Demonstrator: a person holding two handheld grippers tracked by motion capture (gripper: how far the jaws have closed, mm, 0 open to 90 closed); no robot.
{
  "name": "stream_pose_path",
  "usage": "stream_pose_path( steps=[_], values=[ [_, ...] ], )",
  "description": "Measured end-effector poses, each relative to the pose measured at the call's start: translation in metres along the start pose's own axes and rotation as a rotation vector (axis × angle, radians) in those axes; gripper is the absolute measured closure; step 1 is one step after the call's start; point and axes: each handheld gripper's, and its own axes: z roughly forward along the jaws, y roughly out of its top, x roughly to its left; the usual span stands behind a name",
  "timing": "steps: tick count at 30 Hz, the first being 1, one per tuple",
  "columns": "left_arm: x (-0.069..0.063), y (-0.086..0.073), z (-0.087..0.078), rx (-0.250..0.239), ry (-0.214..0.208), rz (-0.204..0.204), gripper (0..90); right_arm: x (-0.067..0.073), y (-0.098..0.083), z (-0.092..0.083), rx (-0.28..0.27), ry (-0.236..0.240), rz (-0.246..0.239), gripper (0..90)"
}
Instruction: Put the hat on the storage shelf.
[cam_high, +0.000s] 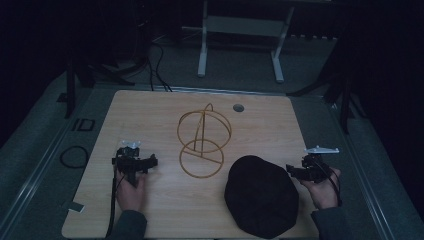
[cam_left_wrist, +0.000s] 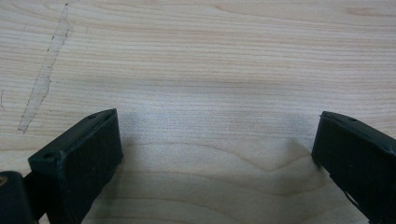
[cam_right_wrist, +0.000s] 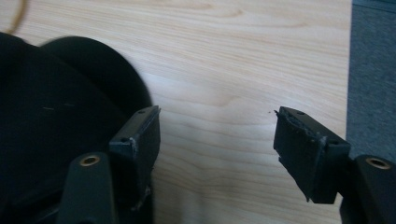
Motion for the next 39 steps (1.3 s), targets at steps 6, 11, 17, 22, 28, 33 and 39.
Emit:
stream_pose_path(
  steps=[6, 11, 17, 22, 28, 33, 39],
  values=[
    [0.000, 0.000, 0.000, 0.000, 0.000, 0.000, 1.2, 0.009, 0.007, -0.013, -0.005, 0.037, -0.023, 30.9],
    [0.000, 0.000, 0.000, 0.000, 0.000, 0.000, 1.2, 0.019, 0.011, -0.025, -0.025, 0.066, -0.049, 30.4],
    [0.000, 0.000, 0.000, 0.000, 0.000, 0.000, 1.2, 0.031, 0.017, -0.034, -0.033, 0.090, -0.080, 29.5],
    [0.000, 0.000, 0.000, 0.000, 0.000, 0.000, 1.2, 0.038, 0.020, -0.035, -0.013, 0.111, -0.099, 28.4],
    [0.000, 0.000, 0.000, 0.001, 0.000, 0.000, 1.2, 0.044, 0.025, -0.040, -0.002, 0.143, -0.119, 27.6],
    [0.000, 0.000, 0.000, 0.001, 0.000, 0.000, 1.2, 0.049, 0.028, -0.047, -0.007, 0.180, -0.127, 26.1],
    [0.000, 0.000, 0.000, 0.002, 0.000, 0.000, 1.2, 0.061, 0.030, -0.052, -0.016, 0.275, -0.135, 20.5]
  ],
)
